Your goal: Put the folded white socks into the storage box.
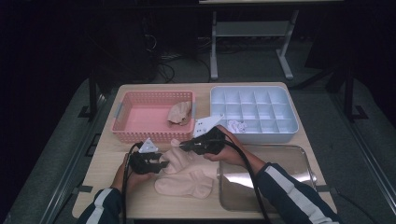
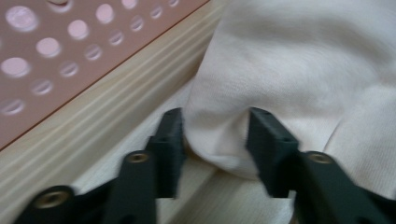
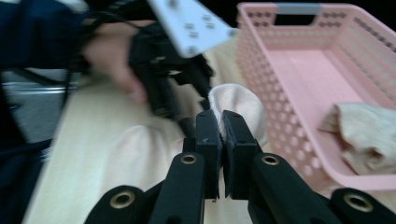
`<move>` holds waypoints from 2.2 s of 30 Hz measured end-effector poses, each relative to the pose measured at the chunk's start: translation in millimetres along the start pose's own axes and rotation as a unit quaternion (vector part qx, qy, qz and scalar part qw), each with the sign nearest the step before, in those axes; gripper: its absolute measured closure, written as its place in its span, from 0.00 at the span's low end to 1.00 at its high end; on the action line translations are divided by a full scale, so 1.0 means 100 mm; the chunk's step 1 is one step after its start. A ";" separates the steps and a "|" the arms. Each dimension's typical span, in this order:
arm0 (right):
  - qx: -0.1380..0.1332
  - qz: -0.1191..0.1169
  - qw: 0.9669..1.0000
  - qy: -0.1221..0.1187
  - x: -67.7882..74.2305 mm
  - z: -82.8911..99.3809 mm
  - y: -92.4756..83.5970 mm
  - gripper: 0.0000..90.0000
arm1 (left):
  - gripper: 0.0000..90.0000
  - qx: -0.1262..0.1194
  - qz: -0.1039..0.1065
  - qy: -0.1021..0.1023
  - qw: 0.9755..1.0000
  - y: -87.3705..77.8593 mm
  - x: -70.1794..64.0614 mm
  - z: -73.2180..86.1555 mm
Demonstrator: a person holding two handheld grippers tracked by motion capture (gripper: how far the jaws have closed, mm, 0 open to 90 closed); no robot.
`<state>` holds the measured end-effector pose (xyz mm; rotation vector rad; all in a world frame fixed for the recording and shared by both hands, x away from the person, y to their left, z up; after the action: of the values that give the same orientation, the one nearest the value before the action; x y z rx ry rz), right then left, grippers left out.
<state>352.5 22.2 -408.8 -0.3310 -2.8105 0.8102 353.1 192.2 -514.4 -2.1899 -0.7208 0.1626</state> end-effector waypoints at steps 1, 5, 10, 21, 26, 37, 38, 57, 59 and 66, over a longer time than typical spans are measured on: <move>0.002 -0.006 1.000 -0.003 0.03 0.01 -0.03 0.95 | 0.68 0.003 -0.002 -0.001 1.000 -0.01 0.01 0.01; 0.009 -0.028 0.999 -0.014 0.09 0.08 -0.05 0.95 | 0.78 0.000 -0.032 -0.009 0.999 -0.04 0.11 0.06; 0.049 -0.048 0.996 -0.048 0.15 0.29 0.04 0.95 | 0.84 -0.009 -0.089 -0.014 0.996 -0.12 0.26 0.09; 0.121 0.011 0.990 -0.073 -0.21 0.64 0.10 0.93 | 0.91 -0.022 -0.117 0.065 0.991 -0.29 0.16 0.10; 0.131 0.021 0.989 -0.066 -0.27 0.77 0.04 0.87 | 0.90 -0.014 -0.107 0.091 0.990 -0.37 0.03 0.21; 0.121 0.054 0.991 -0.032 -0.21 0.79 -0.14 0.73 | 0.58 -0.003 -0.070 0.058 0.996 -0.52 -0.08 0.36; 0.119 0.066 0.991 -0.016 -0.22 0.80 -0.17 0.76 | 0.53 0.003 -0.070 0.047 0.996 -0.54 -0.07 0.38; 0.150 0.109 0.981 0.062 -0.22 0.93 0.35 0.76 | 0.37 -0.013 -0.002 -0.016 1.000 -0.39 0.01 0.37; 0.151 0.112 0.979 0.073 -0.26 0.97 0.35 0.76 | 0.36 -0.002 -0.004 -0.016 1.000 -0.33 -0.01 0.37; 0.147 0.106 0.980 0.076 -0.32 0.99 0.34 0.76 | 0.57 -0.010 -0.022 0.002 1.000 -0.22 0.04 0.27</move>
<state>363.7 -7.6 -513.3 -0.6197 -2.4959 1.1756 337.6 224.1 -515.4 -2.1911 -0.7722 0.1287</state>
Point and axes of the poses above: each handheld gripper's, and its own axes: y roughly forward along the jaws, z roughly out of its underside, x roughly to its left, the point moved 7 cm from there along y, roughly forward along the jaws, and after that the axes turned 11 degrees about y, right-handed, at the moved point
